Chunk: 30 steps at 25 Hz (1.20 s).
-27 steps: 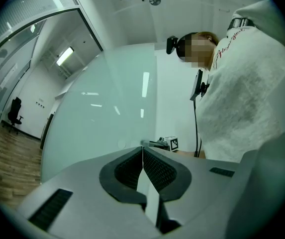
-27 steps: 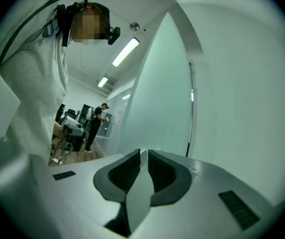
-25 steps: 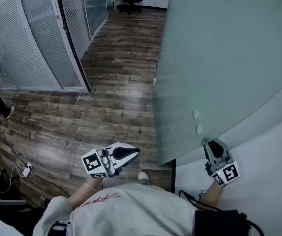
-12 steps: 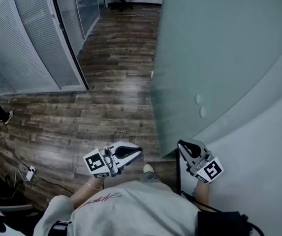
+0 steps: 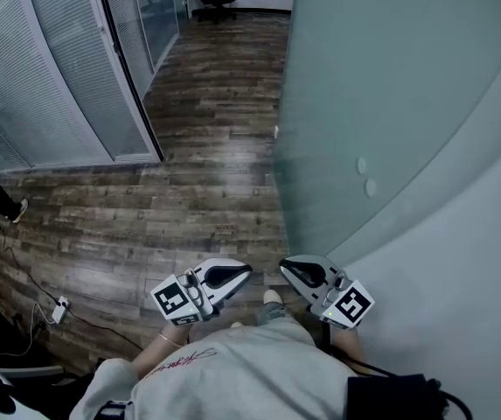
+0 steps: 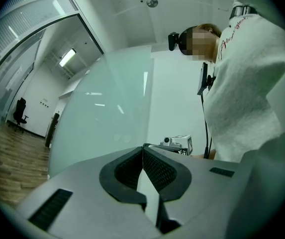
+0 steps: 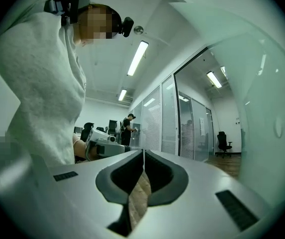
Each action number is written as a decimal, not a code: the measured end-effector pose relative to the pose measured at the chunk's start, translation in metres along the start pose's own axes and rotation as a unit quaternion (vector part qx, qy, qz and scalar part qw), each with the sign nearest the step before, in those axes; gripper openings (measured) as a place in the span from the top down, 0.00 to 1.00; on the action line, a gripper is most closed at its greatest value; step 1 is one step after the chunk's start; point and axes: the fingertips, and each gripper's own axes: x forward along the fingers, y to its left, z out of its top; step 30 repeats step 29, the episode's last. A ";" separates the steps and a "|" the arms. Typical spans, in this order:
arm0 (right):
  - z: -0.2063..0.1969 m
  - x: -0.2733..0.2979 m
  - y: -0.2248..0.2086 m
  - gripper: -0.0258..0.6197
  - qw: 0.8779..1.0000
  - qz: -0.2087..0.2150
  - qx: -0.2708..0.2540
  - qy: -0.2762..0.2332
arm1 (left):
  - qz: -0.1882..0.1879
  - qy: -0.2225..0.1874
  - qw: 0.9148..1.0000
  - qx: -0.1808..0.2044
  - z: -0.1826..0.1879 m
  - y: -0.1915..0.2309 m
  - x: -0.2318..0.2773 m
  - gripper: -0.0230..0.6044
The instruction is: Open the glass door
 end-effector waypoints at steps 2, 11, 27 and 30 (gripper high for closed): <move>-0.004 0.003 0.004 0.92 1.000 0.004 -0.001 0.007 | 0.006 -0.001 1.000 -0.001 -0.001 -0.001 -0.006 0.93; -0.008 0.030 0.022 0.93 0.999 0.044 -0.017 0.020 | 0.022 -0.008 1.000 0.007 0.000 0.001 -0.018 0.93; -0.017 0.037 0.039 0.93 0.997 0.059 -0.014 0.044 | 0.021 -0.008 1.000 0.007 -0.002 -0.006 -0.024 0.93; -0.017 0.037 0.041 0.93 0.997 0.057 -0.011 0.045 | 0.019 -0.008 1.000 0.007 -0.003 -0.007 -0.026 0.93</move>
